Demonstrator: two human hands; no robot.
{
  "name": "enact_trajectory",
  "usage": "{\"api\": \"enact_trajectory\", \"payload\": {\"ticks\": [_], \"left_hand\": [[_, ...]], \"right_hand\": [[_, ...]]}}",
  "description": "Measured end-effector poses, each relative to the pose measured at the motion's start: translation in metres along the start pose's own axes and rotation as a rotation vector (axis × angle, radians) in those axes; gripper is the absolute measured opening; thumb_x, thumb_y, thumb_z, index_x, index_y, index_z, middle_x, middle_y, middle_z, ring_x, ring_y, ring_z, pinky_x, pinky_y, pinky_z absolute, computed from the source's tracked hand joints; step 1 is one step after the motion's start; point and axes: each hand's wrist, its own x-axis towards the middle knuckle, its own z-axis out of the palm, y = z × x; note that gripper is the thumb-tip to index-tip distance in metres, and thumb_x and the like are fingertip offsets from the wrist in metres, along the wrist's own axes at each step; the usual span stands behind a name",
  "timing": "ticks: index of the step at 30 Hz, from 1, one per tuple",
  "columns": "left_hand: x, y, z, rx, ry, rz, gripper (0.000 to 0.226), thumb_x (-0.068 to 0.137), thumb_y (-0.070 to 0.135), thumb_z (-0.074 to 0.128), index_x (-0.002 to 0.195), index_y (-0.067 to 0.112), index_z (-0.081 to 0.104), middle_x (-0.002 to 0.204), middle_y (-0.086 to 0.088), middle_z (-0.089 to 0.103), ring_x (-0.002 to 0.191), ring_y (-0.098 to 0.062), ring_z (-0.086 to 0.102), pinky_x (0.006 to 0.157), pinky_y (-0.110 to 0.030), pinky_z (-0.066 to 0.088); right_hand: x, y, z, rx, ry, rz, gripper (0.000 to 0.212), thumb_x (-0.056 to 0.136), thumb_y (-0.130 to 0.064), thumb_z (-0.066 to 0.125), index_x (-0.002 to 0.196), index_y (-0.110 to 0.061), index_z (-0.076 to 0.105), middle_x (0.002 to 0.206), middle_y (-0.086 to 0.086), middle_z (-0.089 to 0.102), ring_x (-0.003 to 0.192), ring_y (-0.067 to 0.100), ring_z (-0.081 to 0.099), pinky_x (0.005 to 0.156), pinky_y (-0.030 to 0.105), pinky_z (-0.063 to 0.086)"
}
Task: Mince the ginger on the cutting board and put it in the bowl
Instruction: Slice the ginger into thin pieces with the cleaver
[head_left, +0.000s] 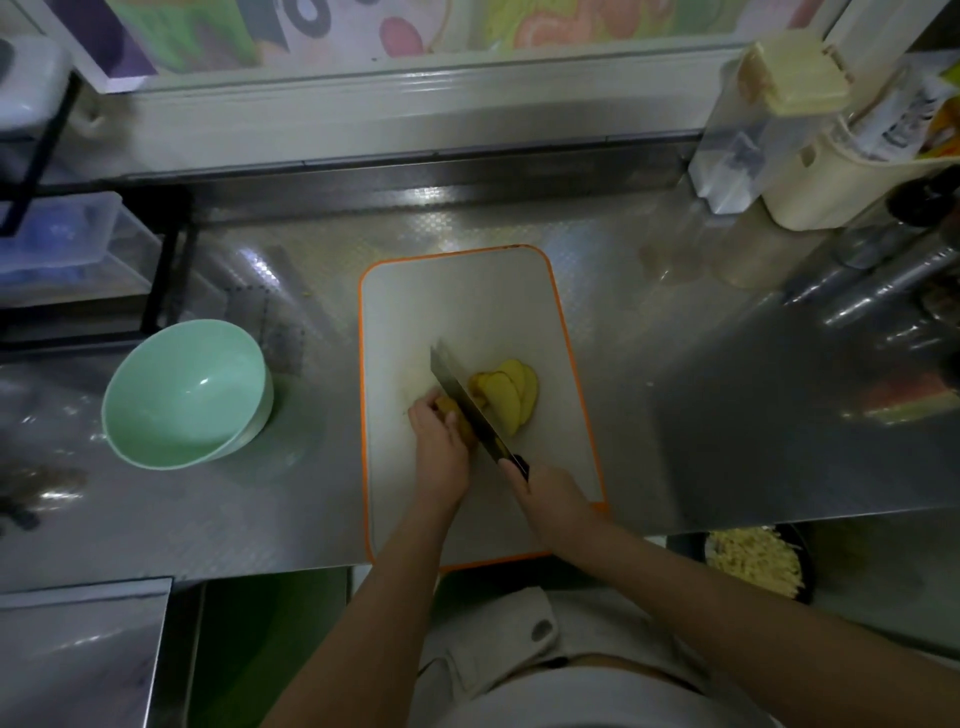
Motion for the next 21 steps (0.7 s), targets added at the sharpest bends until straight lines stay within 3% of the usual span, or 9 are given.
{"api": "enact_trajectory", "payload": {"ticks": [3, 8, 13, 17, 21], "left_hand": [[-0.001, -0.002, -0.003, -0.028, 0.018, -0.015, 0.034, 0.096, 0.005, 0.037, 0.13, 0.003, 0.035, 0.126, -0.016, 0.04, 0.114, -0.027, 0.046, 0.1, -0.04, 0.041], [-0.001, 0.004, -0.004, 0.004, 0.03, 0.002, 0.034, 0.096, 0.004, 0.039, 0.13, 0.0, 0.038, 0.128, -0.016, 0.036, 0.109, -0.016, 0.04, 0.087, -0.01, 0.028], [0.0, 0.001, -0.003, -0.091, 0.041, -0.048, 0.036, 0.097, 0.004, 0.038, 0.133, 0.002, 0.035, 0.128, -0.016, 0.039, 0.112, -0.02, 0.044, 0.09, -0.018, 0.036], [-0.001, -0.001, -0.003, -0.096, 0.041, -0.033, 0.033, 0.097, 0.004, 0.037, 0.129, -0.002, 0.036, 0.126, -0.018, 0.039, 0.114, -0.027, 0.045, 0.094, -0.029, 0.039], [-0.001, -0.001, -0.001, -0.116, 0.045, -0.041, 0.032, 0.097, 0.003, 0.036, 0.128, -0.003, 0.034, 0.124, -0.017, 0.039, 0.109, -0.021, 0.045, 0.088, -0.02, 0.038]], "right_hand": [[0.01, 0.003, -0.003, -0.024, 0.026, -0.08, 0.033, 0.101, -0.039, 0.03, 0.087, -0.014, 0.048, 0.079, 0.008, 0.051, 0.083, 0.029, 0.058, 0.064, 0.023, 0.031], [0.008, 0.004, -0.01, 0.029, 0.17, -0.197, 0.037, 0.1, -0.033, 0.035, 0.069, -0.017, 0.047, 0.069, 0.006, 0.053, 0.066, 0.019, 0.05, 0.057, 0.026, 0.028], [-0.002, 0.002, -0.01, 0.023, 0.191, -0.211, 0.039, 0.1, -0.034, 0.035, 0.063, -0.024, 0.041, 0.056, -0.007, 0.041, 0.049, 0.004, 0.038, 0.048, 0.022, 0.029], [-0.011, -0.002, -0.012, -0.057, 0.131, -0.243, 0.036, 0.102, -0.03, 0.031, 0.081, -0.012, 0.055, 0.067, 0.001, 0.045, 0.059, 0.015, 0.042, 0.052, 0.024, 0.03], [-0.011, -0.003, -0.01, -0.015, 0.17, -0.198, 0.039, 0.1, -0.035, 0.033, 0.063, -0.027, 0.036, 0.058, -0.008, 0.04, 0.051, 0.005, 0.039, 0.046, 0.018, 0.032]]}}
